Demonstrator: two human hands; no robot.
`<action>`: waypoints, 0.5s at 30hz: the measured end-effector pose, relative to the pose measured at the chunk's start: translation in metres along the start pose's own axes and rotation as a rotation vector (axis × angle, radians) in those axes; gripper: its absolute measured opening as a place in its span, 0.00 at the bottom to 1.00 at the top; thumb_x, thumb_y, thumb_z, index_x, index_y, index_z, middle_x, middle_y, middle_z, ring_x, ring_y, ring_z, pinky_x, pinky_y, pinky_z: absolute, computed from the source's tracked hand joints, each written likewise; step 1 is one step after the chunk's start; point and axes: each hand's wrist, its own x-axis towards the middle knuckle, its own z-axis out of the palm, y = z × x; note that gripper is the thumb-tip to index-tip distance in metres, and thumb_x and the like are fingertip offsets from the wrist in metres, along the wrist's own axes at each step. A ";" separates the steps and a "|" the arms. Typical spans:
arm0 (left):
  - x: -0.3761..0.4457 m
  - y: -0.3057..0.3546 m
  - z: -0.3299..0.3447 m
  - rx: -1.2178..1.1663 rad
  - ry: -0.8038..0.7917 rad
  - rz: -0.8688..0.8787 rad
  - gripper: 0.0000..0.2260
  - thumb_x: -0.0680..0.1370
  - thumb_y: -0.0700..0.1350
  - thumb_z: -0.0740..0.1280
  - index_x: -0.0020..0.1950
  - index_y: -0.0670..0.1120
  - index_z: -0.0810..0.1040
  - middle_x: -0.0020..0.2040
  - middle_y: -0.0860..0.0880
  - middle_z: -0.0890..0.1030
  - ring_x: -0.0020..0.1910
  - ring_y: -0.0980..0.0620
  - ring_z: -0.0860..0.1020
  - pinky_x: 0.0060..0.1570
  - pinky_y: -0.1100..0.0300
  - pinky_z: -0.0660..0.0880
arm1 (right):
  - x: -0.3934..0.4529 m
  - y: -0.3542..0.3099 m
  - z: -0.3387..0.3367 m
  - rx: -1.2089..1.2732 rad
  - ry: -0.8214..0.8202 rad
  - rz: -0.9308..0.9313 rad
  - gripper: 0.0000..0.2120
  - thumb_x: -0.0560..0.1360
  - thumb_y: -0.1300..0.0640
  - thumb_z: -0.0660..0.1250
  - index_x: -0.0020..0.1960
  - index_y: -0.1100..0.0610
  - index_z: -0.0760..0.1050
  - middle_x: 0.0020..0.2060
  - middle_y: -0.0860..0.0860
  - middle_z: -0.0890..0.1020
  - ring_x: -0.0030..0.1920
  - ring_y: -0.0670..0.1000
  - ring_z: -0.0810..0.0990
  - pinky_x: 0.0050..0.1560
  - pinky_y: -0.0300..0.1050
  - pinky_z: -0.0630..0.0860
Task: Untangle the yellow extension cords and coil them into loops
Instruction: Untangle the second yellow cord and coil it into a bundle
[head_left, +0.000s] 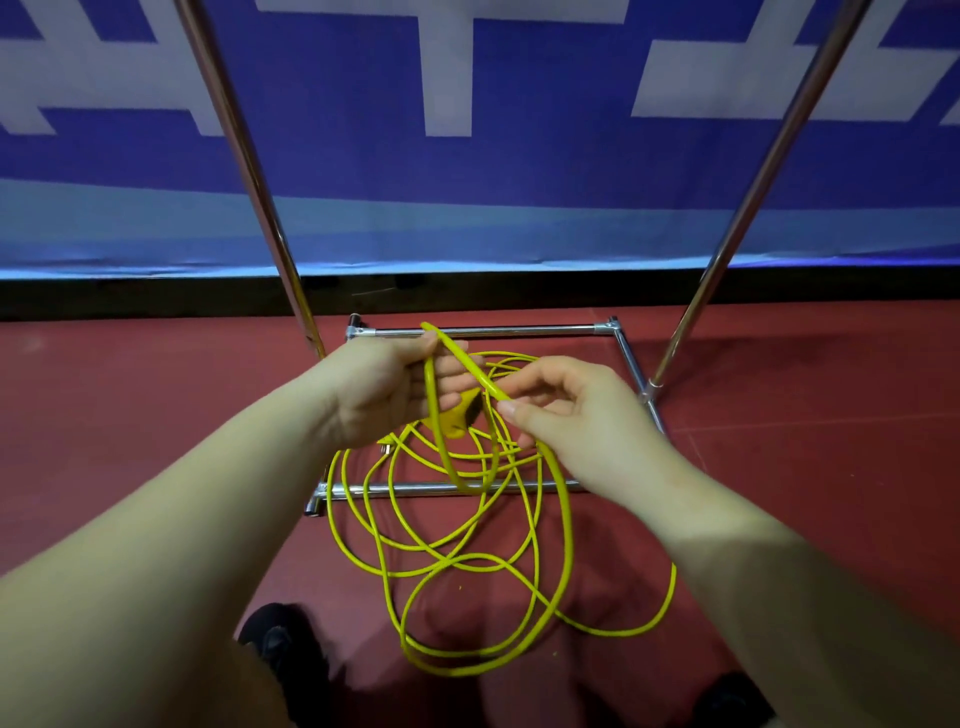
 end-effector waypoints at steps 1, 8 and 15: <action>0.000 -0.002 0.004 0.007 -0.015 -0.004 0.15 0.83 0.45 0.52 0.49 0.43 0.77 0.38 0.48 0.85 0.34 0.55 0.83 0.32 0.64 0.79 | 0.001 0.001 0.001 0.003 -0.010 0.012 0.08 0.72 0.64 0.69 0.42 0.51 0.76 0.35 0.52 0.78 0.29 0.48 0.78 0.37 0.43 0.76; 0.002 -0.022 0.028 -0.031 0.001 -0.015 0.14 0.83 0.45 0.52 0.47 0.44 0.76 0.36 0.50 0.84 0.35 0.54 0.82 0.37 0.61 0.78 | 0.001 0.007 0.006 0.023 -0.047 0.086 0.07 0.71 0.65 0.70 0.42 0.54 0.76 0.35 0.45 0.78 0.29 0.50 0.78 0.33 0.44 0.78; 0.003 -0.018 0.035 -0.197 0.063 -0.022 0.12 0.83 0.44 0.52 0.43 0.45 0.71 0.36 0.50 0.84 0.43 0.48 0.79 0.49 0.55 0.74 | 0.004 0.003 0.005 0.053 -0.037 0.085 0.04 0.74 0.62 0.68 0.41 0.55 0.75 0.30 0.45 0.79 0.26 0.43 0.76 0.31 0.38 0.75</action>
